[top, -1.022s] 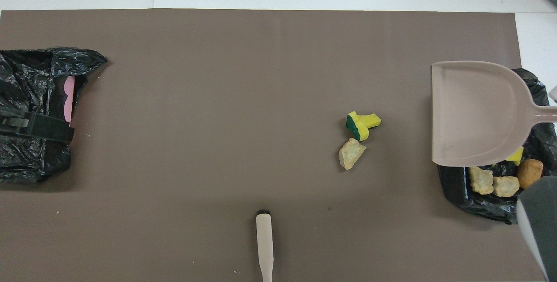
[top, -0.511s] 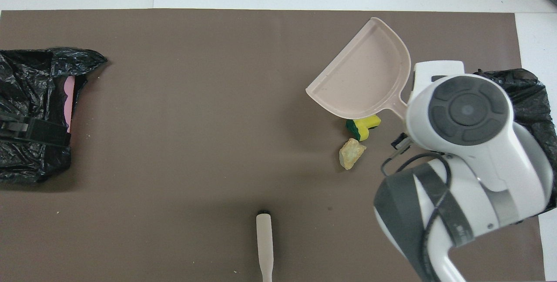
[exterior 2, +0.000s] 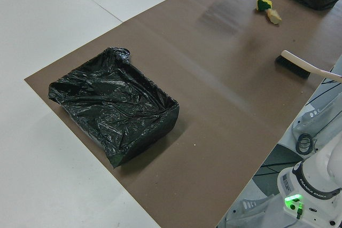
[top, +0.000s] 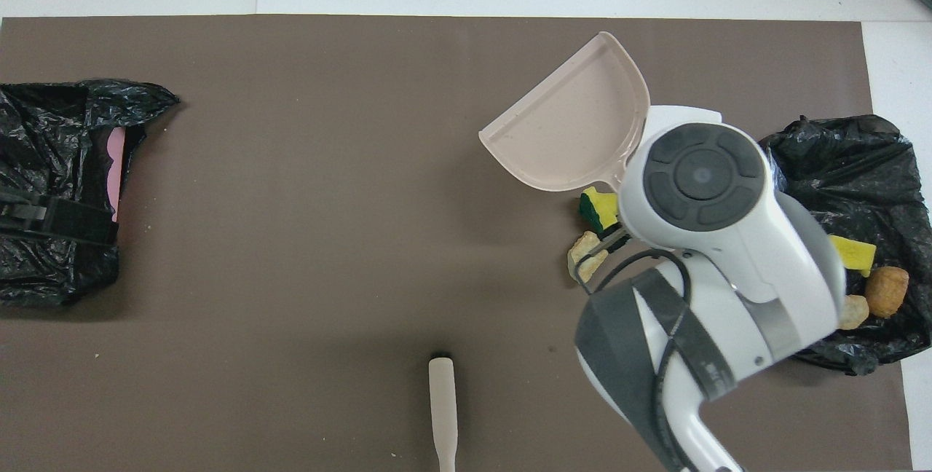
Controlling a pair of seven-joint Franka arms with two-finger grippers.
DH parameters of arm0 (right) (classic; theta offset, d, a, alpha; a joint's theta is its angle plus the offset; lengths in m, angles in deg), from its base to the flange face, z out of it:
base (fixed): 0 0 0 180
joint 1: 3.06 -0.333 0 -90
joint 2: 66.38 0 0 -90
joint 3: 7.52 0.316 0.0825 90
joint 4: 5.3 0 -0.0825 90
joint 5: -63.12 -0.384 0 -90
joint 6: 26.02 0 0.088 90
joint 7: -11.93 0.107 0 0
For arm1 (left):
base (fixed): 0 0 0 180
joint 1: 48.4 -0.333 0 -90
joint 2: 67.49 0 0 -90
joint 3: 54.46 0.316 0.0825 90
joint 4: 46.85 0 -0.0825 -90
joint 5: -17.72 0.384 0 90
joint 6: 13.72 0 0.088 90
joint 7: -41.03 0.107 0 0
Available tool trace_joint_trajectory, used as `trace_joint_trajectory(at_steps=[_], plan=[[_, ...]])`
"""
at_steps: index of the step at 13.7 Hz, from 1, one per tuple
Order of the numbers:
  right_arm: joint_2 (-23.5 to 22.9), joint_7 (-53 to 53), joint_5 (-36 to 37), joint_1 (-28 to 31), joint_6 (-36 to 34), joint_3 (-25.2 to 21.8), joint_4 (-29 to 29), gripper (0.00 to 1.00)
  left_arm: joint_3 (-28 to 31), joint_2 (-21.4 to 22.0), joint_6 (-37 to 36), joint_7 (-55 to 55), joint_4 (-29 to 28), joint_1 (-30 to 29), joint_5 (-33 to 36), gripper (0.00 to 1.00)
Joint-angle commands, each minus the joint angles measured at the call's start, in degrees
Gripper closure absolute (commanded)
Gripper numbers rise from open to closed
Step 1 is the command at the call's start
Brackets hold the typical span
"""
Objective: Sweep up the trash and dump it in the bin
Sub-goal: 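Carry the empty dustpan with the right gripper back to the table center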
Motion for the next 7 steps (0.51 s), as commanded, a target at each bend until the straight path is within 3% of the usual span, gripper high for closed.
trace_joint_trajectory(at_steps=[1, 4, 7], plan=[[-9.28, 10.47, -1.28, -4.76, -1.48, 0.00, 9.71, 1.00, -0.26, 0.32, -0.06, 0.15, 0.40, -0.52, 0.57, 0.00], [-16.42, 14.36, -1.02, -9.07, 0.27, -0.18, 15.97, 1.00, -0.26, 0.50, -0.33, 0.15, 0.31, -0.08, 0.57, 0.00], [-18.45, 14.36, 1.08, -11.62, 5.45, -0.18, 14.84, 1.00, -0.26, 0.59, -0.42, 0.07, 0.31, -0.17, 0.57, 0.00]])
